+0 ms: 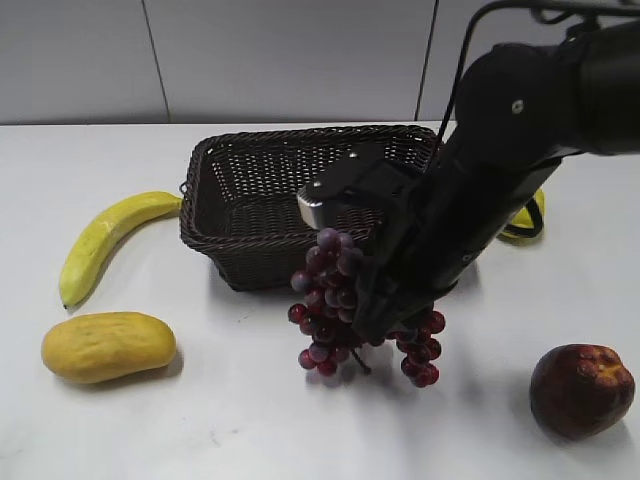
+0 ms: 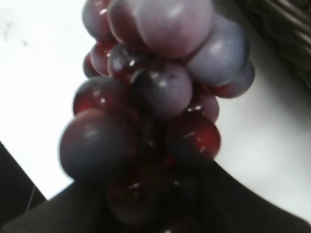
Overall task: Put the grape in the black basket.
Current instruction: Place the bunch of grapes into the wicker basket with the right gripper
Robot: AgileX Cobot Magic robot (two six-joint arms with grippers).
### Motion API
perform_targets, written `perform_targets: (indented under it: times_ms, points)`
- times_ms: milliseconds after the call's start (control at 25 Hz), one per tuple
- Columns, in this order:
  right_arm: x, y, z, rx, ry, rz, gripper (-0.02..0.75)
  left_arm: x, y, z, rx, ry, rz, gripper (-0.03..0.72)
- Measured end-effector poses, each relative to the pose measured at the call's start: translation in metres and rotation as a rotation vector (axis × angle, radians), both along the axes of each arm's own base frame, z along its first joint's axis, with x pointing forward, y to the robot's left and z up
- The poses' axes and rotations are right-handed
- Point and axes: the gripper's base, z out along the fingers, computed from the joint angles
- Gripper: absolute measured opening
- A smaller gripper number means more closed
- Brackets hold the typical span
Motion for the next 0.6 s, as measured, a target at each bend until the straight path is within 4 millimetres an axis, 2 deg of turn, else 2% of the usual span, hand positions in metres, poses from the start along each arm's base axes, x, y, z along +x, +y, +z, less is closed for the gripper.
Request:
perform_targets:
  times_ms: [320,600]
  points:
    - [-0.015,-0.01,0.081,0.115,-0.153,0.069,0.275,0.0,0.0,0.0,0.0,0.0,0.0,0.232]
    - [0.001,0.004,0.149,0.178,-0.374,0.219,0.274,0.0,0.0,0.0,0.0,0.0,0.0,0.233]
